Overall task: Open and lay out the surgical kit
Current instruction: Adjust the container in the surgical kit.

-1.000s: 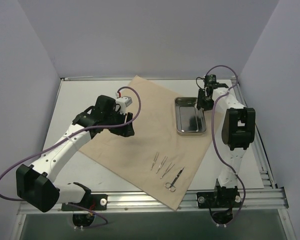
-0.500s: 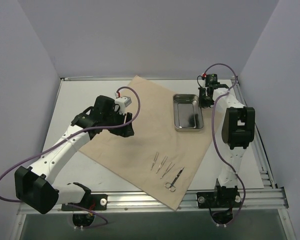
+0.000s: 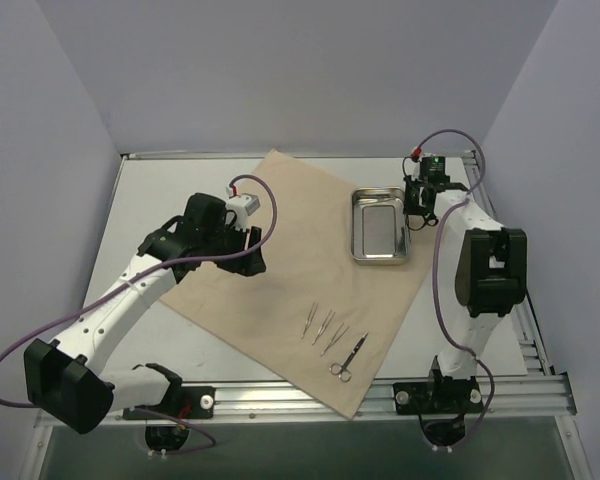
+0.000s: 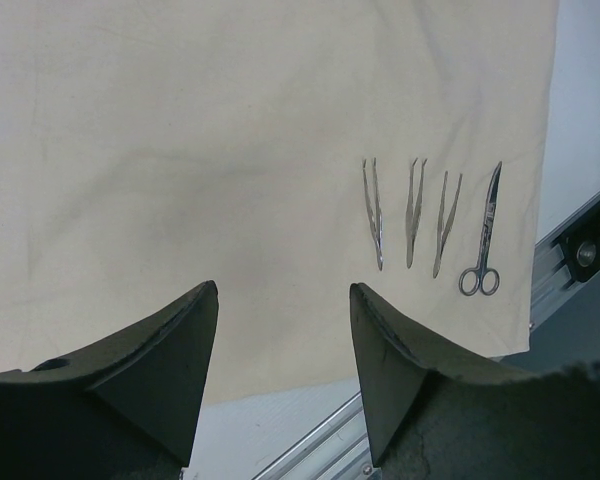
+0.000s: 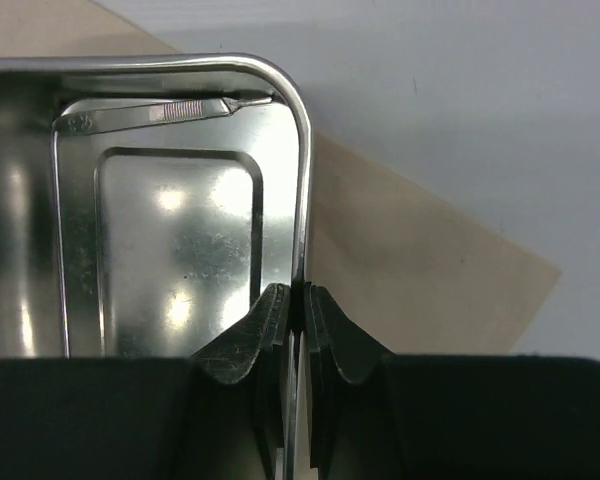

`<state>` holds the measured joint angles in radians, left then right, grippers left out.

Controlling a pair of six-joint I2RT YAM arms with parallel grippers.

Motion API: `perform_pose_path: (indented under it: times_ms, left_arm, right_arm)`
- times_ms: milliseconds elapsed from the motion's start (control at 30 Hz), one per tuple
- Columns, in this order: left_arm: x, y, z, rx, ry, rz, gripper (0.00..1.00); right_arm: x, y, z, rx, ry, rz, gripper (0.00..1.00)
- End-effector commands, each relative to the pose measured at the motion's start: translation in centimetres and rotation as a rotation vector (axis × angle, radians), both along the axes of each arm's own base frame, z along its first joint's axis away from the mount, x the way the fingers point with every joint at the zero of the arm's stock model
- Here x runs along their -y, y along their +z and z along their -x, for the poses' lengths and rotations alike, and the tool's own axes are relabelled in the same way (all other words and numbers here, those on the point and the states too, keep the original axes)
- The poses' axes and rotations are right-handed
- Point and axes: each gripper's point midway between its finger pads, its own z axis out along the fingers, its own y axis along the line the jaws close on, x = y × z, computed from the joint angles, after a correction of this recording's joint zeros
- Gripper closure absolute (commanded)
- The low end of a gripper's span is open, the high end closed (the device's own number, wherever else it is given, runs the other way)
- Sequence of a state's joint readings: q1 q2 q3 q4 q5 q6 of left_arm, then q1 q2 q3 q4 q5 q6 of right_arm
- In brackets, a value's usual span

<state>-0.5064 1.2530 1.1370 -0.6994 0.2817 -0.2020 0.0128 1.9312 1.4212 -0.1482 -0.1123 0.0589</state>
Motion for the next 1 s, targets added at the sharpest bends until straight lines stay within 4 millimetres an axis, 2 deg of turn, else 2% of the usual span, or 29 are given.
perform_pose_path:
  times_ms: [0,67,100,133,167,200,233,300,333,367,633,667,700,733,767,800,833,867,900,967]
  left_arm:
    - [-0.1,1.5,-0.2,0.047,0.009,0.039,0.36]
    - [0.1,1.5,0.3,0.035,0.003,0.057,0.36]
    - [0.1,1.3,0.6,0.027,0.001,0.058,0.36]
    - [0.1,1.3,0.7,0.026,0.001,0.063,0.36]
    - [0.0,1.3,0.8,0.026,0.001,0.063,0.36]
    - [-0.1,1.2,0.8,0.024,0.004,0.058,0.36]
    - [-0.1,1.2,0.8,0.025,0.005,0.057,0.36]
    - [0.0,1.3,0.8,0.024,-0.002,0.060,0.36]
    - [0.1,1.4,0.8,0.025,-0.006,0.061,0.36]
    - [0.1,1.4,0.7,0.030,-0.008,0.059,0.36]
    - [0.2,1.1,0.8,0.029,-0.010,0.065,0.37]
    - [0.0,0.9,0.8,0.029,-0.004,0.058,0.37]
    - [-0.2,1.0,0.8,0.035,0.001,0.053,0.37]
    - [-0.3,1.1,0.8,0.042,0.005,0.051,0.37]
    - [-0.4,1.1,0.8,0.043,0.006,0.045,0.37]
    - [-0.4,1.3,0.8,0.048,0.004,0.046,0.37]
    - [-0.4,1.2,0.8,0.040,0.004,0.041,0.37]
    - [-0.3,1.2,0.8,0.037,-0.003,0.041,0.37]
    - [-0.2,1.4,0.7,0.037,-0.007,0.043,0.37]
    - [-0.1,1.6,0.7,0.034,-0.007,0.044,0.37]
  right_arm:
    - [0.9,5.6,0.6,0.189,-0.005,0.062,1.00]
    - [0.8,3.9,-0.7,0.165,0.003,0.056,1.00]
    - [0.3,4.2,-1.0,0.112,0.024,0.044,1.00]
    - [0.1,3.6,-1.0,0.087,0.031,0.046,1.00]
    - [-0.1,4.8,-0.7,0.115,0.031,0.055,1.00]
    - [-0.1,4.5,-0.2,0.159,0.019,0.077,1.00]
    - [-0.5,7.0,0.2,0.228,0.022,0.075,1.00]
    - [-0.2,7.4,-0.6,0.224,0.014,0.068,1.00]
    - [-0.2,4.6,-0.9,0.143,0.028,0.042,1.00]
    - [-0.3,3.9,-0.9,0.111,0.039,0.037,1.00]
    - [-2.2,2.2,1.6,0.066,0.035,-0.074,1.00]
    - [-2.5,1.2,2.8,0.038,0.026,-0.098,1.00]
    - [-2.6,1.9,2.4,0.109,0.025,-0.097,1.00]
    - [-2.7,4.8,2.5,0.224,0.027,-0.092,1.00]
    - [-2.1,3.4,3.6,0.241,0.018,-0.052,1.00]
    - [-2.3,3.4,2.6,0.280,0.024,-0.042,1.00]
    - [-2.1,2.4,2.2,0.258,0.027,-0.041,1.00]
    - [-2.5,3.3,0.6,0.269,0.046,-0.074,1.00]
    - [-2.2,2.1,0.7,0.221,0.038,-0.075,1.00]
    - [-2.3,3.9,1.0,0.259,0.029,-0.069,1.00]
